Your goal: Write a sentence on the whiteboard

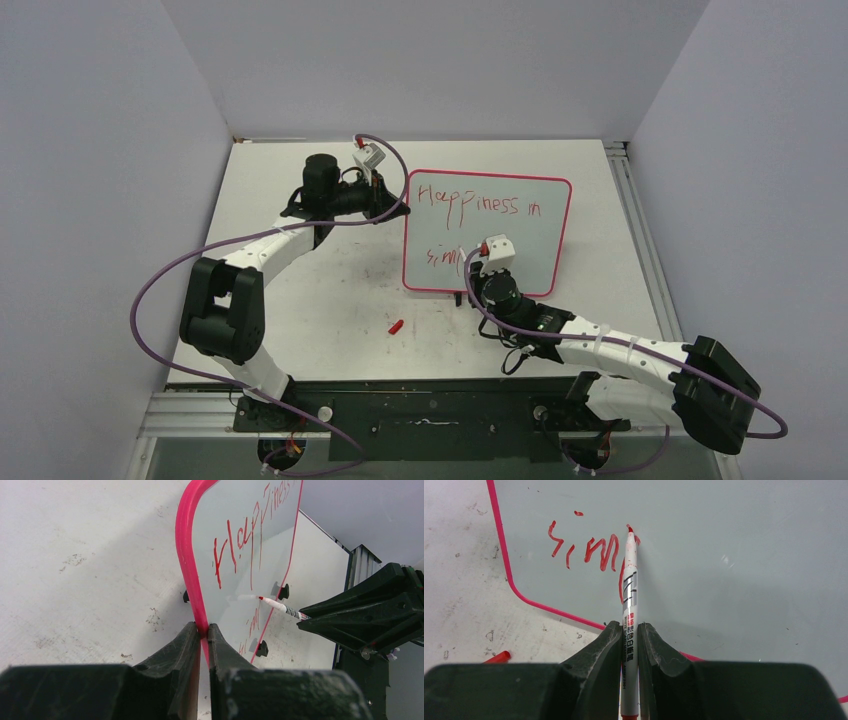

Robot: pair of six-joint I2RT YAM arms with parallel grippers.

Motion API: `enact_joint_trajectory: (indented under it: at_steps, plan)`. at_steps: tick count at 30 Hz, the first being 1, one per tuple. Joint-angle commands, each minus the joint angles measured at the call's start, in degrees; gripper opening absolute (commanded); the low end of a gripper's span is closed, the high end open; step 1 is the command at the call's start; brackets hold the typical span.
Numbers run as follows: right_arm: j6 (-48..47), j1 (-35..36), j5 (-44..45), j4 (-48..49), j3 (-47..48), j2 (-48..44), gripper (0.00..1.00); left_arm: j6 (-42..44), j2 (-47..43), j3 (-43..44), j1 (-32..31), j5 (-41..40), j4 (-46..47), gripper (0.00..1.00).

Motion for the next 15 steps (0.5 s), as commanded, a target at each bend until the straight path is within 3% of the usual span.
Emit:
enact_joint_trajectory:
  at_steps: [1,15]
  plan:
    - [1.5,-0.5,2.0,-1.2,0.4,-0.3,0.05,0.8,-2.8,1.4,0.2,1.8,2.6,0.0]
    - [3.9,-0.5,3.3,-5.6,-1.6,-4.0,0.05,0.7,-3.1,1.3,0.2,1.9,2.6,0.0]
